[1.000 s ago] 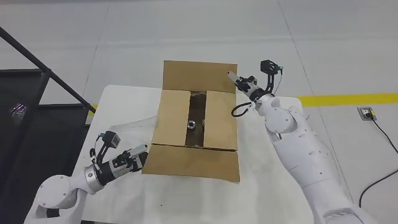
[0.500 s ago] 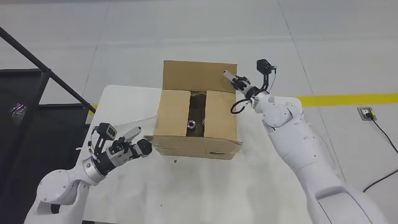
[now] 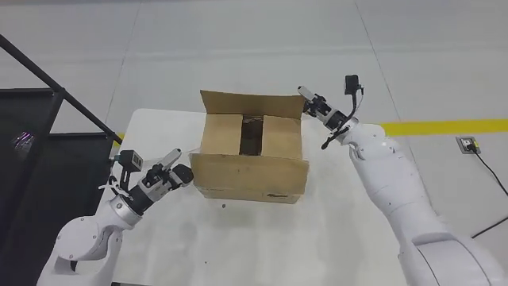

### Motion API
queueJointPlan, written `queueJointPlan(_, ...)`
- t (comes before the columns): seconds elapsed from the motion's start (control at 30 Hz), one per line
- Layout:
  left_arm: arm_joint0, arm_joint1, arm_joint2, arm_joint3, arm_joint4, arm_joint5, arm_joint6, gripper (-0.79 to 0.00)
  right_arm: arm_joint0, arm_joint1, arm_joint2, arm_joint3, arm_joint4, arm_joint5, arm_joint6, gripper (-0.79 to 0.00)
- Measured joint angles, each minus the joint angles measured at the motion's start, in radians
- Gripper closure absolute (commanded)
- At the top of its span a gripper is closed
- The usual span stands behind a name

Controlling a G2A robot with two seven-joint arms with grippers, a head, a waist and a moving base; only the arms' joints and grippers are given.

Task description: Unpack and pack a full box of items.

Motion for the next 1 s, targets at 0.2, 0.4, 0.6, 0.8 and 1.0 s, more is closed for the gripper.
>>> queueJointPlan(0.2, -0.025, -0.004, 0.046, -0.004, 0.091, 0.009, 0.101, -0.785, -0.017, 0.026, 0.045, -0.033, 0.117, -0.061, 0.211, -0.785)
queueJointPlan(0.4, -0.071, -0.012, 0.108, 0.026, 0.154, 0.025, 0.201, -0.785, -0.03, 0.053, 0.066, -0.084, 0.157, -0.04, 0.362, -0.785)
queueJointPlan(0.6, -0.105, -0.021, 0.159, 0.054, 0.186, 0.024, 0.254, -0.785, -0.042, 0.067, 0.042, -0.151, 0.106, 0.07, 0.443, -0.785)
queueJointPlan(0.8, -0.127, -0.026, 0.19, 0.071, 0.208, 0.015, 0.273, -0.785, -0.078, 0.064, 0.003, -0.245, 0.078, 0.168, 0.476, -0.785)
queueJointPlan(1.0, -0.145, -0.031, 0.216, 0.088, 0.235, 0.004, 0.296, -0.785, -0.129, 0.065, -0.015, -0.355, 0.114, 0.243, 0.528, -0.785)
